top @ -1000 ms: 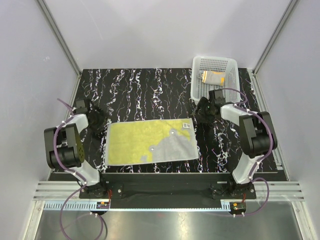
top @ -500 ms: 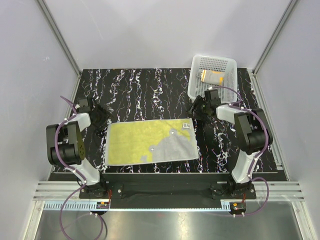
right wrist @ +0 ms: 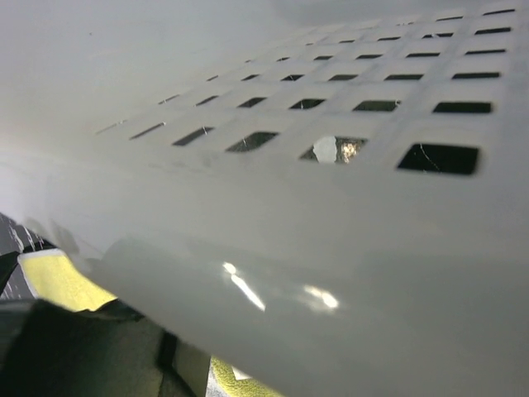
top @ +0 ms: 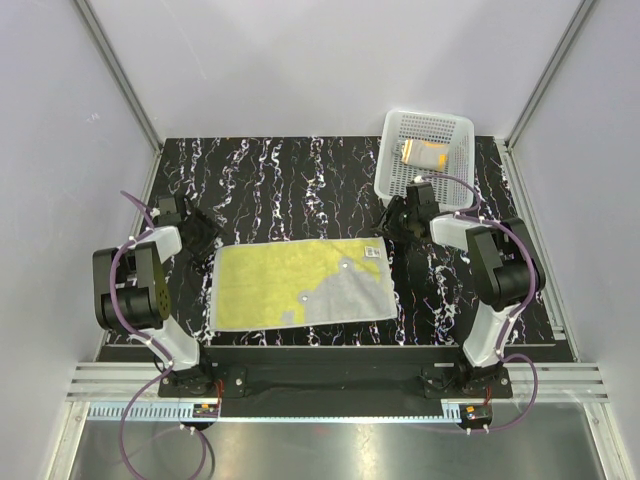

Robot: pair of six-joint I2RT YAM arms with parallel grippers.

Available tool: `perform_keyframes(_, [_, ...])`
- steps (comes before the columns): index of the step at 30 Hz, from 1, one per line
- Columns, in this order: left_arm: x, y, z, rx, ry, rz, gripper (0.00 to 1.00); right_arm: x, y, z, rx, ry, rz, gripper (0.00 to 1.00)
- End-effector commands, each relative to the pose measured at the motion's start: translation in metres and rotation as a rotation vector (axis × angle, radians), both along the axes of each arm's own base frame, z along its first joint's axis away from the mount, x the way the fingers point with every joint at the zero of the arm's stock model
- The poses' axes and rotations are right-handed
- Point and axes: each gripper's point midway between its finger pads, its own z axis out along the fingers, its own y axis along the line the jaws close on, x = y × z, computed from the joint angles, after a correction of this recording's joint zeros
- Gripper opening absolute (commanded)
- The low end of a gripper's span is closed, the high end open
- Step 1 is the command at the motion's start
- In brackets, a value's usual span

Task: Roll the towels
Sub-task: Fold the towel

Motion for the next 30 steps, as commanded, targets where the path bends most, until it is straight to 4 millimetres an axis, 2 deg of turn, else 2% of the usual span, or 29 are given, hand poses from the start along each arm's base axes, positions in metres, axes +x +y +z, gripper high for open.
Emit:
perform_keyframes(1, [0.004,0.004,-0.004,0.031,-0.023,-0.012,0.60,-0.055,-0.004,-0.042,-0.042,0.207,0.019,0.51])
perform_keyframes(6, [0.002,0.000,-0.010,0.014,-0.022,-0.025,0.58,-0.063,-0.006,-0.039,-0.055,0.209,0.029,0.49])
perform_keyframes(13, [-0.001,-0.001,-0.017,0.014,-0.011,-0.028,0.57,-0.077,-0.020,-0.039,-0.120,0.230,0.011,0.49])
perform_keyframes(19, [0.001,-0.001,-0.019,0.016,-0.015,-0.032,0.57,-0.078,-0.020,-0.041,-0.120,0.232,0.012,0.49])
perform_keyframes(30, [0.002,-0.003,-0.021,0.014,-0.017,-0.060,0.45,-0.066,-0.005,-0.044,-0.110,0.224,0.050,0.29])
